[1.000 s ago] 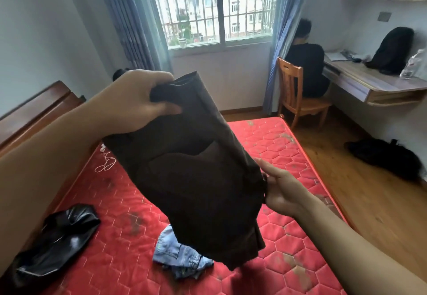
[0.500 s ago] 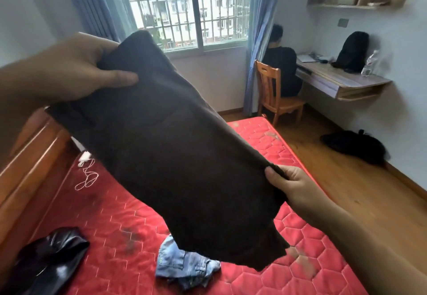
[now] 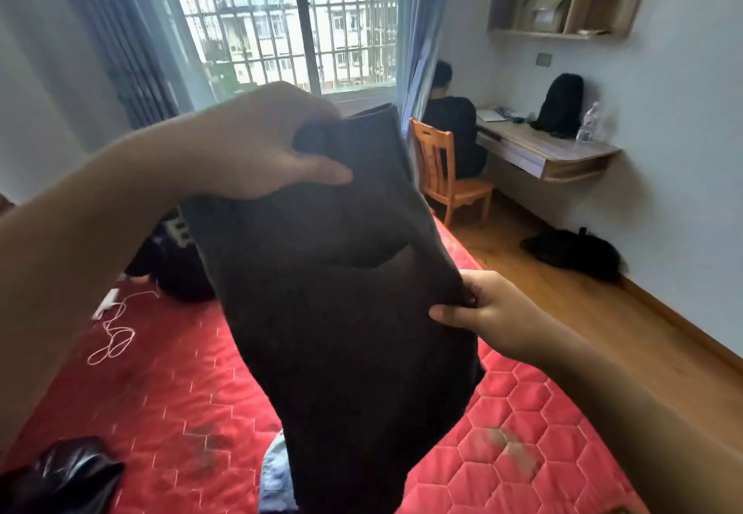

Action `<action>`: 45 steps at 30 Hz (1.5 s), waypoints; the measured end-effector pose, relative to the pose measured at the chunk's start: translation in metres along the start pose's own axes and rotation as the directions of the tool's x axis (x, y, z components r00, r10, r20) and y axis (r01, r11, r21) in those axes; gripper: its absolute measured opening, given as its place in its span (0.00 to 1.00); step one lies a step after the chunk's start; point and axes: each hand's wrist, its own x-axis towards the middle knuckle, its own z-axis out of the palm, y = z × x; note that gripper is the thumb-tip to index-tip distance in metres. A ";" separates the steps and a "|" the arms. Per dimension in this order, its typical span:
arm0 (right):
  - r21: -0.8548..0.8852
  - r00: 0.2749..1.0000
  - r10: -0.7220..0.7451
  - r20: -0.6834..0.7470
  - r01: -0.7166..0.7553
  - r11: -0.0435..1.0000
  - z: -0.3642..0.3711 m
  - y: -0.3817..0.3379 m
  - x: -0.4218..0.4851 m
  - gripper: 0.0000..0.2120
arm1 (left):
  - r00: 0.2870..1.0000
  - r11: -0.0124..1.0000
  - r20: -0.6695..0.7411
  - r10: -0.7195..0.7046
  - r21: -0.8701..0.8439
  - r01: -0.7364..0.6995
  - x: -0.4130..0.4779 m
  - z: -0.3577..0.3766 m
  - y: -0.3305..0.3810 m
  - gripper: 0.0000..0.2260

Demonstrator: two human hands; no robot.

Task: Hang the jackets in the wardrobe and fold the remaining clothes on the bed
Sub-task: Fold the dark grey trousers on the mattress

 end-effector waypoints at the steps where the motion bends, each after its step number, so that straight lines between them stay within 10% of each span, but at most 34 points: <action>1: 0.032 0.999 0.002 0.041 -0.003 0.999 -0.003 -0.006 -0.002 0.13 | 1.000 1.000 0.017 0.026 0.007 -0.026 0.002 0.003 0.002 0.10; 4: 0.231 0.994 -0.103 0.047 0.089 0.969 -0.012 -0.042 0.009 0.26 | 0.986 0.988 0.059 0.157 -0.013 -0.157 0.011 0.020 0.018 0.08; 8: 0.237 0.970 -0.200 -0.139 0.229 0.944 -0.026 -0.068 0.024 0.15 | 0.980 0.981 0.070 0.186 0.046 -0.190 0.026 0.031 0.025 0.08; 13: 0.360 0.972 -0.086 -0.218 0.162 0.919 -0.058 -0.035 0.018 0.13 | 0.982 0.994 0.188 -0.018 -0.101 0.037 0.019 0.039 -0.014 0.11; 18: 0.443 0.993 -0.017 -0.115 0.066 0.894 -0.104 0.008 0.004 0.17 | 0.992 0.816 -0.023 -0.125 -0.571 0.090 0.016 0.104 -0.006 0.12; 26: 0.531 0.990 -0.124 0.069 0.069 0.845 -0.218 0.042 -0.012 0.21 | 0.935 0.606 -0.288 -0.205 -0.788 -0.110 0.060 0.170 0.074 0.18; 35: 0.227 0.998 0.038 0.057 -0.050 0.973 -0.262 0.161 0.077 0.16 | 0.911 0.912 -0.260 -0.321 -0.343 0.223 0.173 0.266 0.031 0.14; 39: -0.260 0.969 0.247 0.028 -0.232 0.937 -0.234 0.260 0.103 0.13 | 0.938 0.929 -0.128 -0.323 -0.234 0.289 0.192 0.360 -0.015 0.09; 45: -0.248 0.874 0.481 0.064 -0.453 0.856 -0.177 0.379 0.131 0.12 | 0.883 0.875 0.063 -0.465 -0.122 0.469 0.205 0.479 -0.081 0.08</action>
